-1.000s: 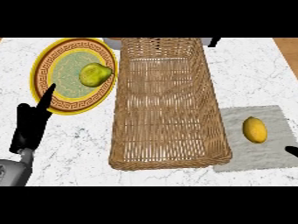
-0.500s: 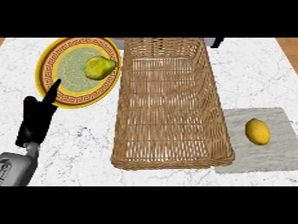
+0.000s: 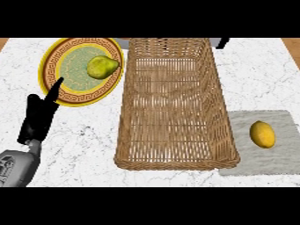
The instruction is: Pick the lemon from the placemat and place it in the basket
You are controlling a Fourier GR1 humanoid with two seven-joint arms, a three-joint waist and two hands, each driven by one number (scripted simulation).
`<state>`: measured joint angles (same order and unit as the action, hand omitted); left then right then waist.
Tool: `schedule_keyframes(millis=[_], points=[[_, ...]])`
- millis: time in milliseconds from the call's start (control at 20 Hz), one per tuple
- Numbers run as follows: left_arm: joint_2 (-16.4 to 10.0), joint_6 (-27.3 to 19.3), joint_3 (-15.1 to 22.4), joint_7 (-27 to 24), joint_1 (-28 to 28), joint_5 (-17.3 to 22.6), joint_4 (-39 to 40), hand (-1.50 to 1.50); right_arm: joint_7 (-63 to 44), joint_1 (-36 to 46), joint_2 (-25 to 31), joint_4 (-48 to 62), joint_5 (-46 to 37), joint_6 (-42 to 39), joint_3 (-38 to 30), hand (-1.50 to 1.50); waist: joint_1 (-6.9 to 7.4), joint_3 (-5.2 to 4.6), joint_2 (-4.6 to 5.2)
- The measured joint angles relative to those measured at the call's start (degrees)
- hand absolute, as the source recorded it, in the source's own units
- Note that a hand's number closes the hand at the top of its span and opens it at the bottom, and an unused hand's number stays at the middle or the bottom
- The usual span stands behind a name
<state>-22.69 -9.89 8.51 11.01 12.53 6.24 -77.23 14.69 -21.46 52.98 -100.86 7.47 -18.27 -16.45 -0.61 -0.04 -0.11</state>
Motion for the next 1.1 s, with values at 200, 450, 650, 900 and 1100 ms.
schedule_keyframes(millis=[200, 450, 650, 900, 1100], points=[[1.06, 0.64, -0.63, 0.77, 0.05, -1.07, -0.6, 0.0, -1.02, 2.21, -4.61, 0.63, -3.9, 1.4, -0.38, -1.5, 0.27, 0.04, 0.05], [1.99, 2.01, -2.33, 1.4, 0.87, -2.23, -0.2, 0.0, -3.07, 6.06, -9.79, 1.63, -9.62, 2.38, 0.94, -1.5, 0.43, 0.03, 0.09], [3.28, 2.83, -2.99, 0.59, -0.07, -3.46, -0.27, 0.0, -2.87, 10.13, -13.23, 5.44, -13.96, 2.09, 2.94, -1.5, 0.6, 0.03, 0.11], [3.88, 3.9, -4.28, 2.57, -0.83, -5.02, -2.9, 0.0, -0.87, 12.39, -17.76, 8.7, -19.0, 2.01, 4.28, -1.5, 0.62, 0.05, 0.1], [5.39, 4.4, -5.17, 1.8, 0.2, -6.62, -1.11, 0.0, 1.17, 14.94, -20.35, 12.4, -22.42, 2.32, 4.75, -1.5, 0.58, 0.03, 0.11]])
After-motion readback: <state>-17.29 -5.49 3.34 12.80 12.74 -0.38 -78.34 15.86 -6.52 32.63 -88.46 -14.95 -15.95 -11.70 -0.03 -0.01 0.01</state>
